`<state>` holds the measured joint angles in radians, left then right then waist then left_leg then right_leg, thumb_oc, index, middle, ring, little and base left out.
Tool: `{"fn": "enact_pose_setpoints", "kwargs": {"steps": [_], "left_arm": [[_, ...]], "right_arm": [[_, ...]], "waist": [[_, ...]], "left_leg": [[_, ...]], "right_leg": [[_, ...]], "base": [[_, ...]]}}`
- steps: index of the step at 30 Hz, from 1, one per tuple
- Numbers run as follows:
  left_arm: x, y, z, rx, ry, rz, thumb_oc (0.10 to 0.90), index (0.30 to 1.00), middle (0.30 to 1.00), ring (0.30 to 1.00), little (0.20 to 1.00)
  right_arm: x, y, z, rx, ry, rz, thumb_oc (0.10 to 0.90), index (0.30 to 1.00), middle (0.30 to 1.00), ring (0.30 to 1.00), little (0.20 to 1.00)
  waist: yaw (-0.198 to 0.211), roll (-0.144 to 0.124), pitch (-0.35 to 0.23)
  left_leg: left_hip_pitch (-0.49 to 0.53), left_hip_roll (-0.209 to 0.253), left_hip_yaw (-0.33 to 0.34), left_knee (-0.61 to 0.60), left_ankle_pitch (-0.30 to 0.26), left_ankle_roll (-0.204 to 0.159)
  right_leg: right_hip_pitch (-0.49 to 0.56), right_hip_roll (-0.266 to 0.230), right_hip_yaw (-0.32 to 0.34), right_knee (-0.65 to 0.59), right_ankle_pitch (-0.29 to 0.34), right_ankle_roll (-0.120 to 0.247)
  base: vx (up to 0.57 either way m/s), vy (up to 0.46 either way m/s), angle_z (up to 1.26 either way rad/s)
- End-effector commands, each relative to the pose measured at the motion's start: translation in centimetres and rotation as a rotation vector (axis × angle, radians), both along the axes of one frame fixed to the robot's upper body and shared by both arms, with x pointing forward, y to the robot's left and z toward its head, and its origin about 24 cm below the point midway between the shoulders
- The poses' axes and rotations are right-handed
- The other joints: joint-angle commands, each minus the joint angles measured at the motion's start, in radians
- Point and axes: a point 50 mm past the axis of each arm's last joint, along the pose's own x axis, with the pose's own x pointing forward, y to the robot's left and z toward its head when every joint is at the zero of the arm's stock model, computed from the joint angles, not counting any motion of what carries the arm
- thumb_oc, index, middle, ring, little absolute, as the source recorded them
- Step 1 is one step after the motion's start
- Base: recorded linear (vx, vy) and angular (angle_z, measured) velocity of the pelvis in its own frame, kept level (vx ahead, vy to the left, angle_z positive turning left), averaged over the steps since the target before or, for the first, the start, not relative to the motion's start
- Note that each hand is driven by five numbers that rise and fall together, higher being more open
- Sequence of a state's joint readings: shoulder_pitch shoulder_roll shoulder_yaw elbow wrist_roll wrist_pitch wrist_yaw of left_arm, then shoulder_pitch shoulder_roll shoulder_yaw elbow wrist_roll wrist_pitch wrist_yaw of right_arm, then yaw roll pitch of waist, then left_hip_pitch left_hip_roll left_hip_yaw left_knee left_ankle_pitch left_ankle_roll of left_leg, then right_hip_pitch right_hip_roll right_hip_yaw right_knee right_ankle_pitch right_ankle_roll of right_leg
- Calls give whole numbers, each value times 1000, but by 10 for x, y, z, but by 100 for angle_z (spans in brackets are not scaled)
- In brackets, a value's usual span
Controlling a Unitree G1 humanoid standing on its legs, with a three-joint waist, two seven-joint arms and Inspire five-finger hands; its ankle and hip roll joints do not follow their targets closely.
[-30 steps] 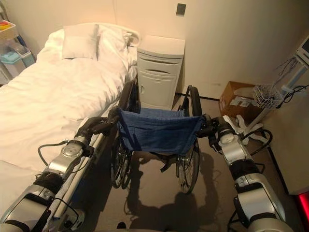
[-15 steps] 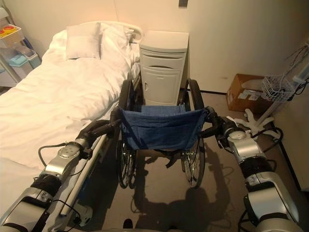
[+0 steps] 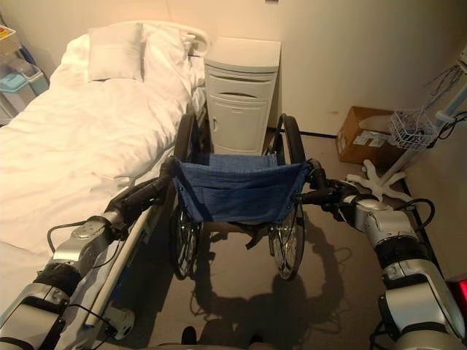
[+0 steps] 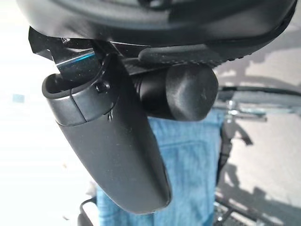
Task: Push the wheelchair next to the bed
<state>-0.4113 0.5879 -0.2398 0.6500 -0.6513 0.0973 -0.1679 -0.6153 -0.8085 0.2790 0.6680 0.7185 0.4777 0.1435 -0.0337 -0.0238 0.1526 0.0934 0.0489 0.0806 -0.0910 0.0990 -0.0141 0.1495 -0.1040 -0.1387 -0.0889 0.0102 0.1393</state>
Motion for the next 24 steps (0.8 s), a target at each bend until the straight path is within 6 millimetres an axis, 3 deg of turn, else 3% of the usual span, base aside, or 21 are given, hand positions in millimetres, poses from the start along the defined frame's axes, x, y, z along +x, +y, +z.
{"fn": "enact_pose_setpoints", "kwargs": {"steps": [1,6,18,24], "left_arm": [[-4,44,14,-57,-50,150,800,900,900,900,900],[-12,46,5,-291,-71,218,800,900,900,900,900],[-44,78,-15,-358,-40,322,800,900,900,900,900],[-56,84,-24,-394,-28,343,800,900,900,900,900]], "right_arm": [[13,-31,79,-67,-298,-73,800,900,900,900,900],[3,-48,83,-50,-331,-126,800,900,900,900,900],[-19,-81,109,-2,-437,-224,800,900,900,900,900],[-32,-91,94,51,-396,-226,800,900,900,900,900]], "waist": [[35,-13,-33],[26,-17,-34],[9,-28,-37],[1,-29,-36]], "left_leg": [[37,-9,7,41,-122,-14],[43,-7,17,39,-128,-11],[51,-6,33,38,-140,-10],[51,-4,38,40,-142,-9]], "right_leg": [[-35,8,-18,74,-11,-27],[-33,8,-16,69,-13,-27],[-30,14,-11,65,-22,-26],[-36,17,-9,70,-23,-26]], "base": [[15,3,-6],[20,2,-5],[7,-1,-2],[0,0,0]]}}
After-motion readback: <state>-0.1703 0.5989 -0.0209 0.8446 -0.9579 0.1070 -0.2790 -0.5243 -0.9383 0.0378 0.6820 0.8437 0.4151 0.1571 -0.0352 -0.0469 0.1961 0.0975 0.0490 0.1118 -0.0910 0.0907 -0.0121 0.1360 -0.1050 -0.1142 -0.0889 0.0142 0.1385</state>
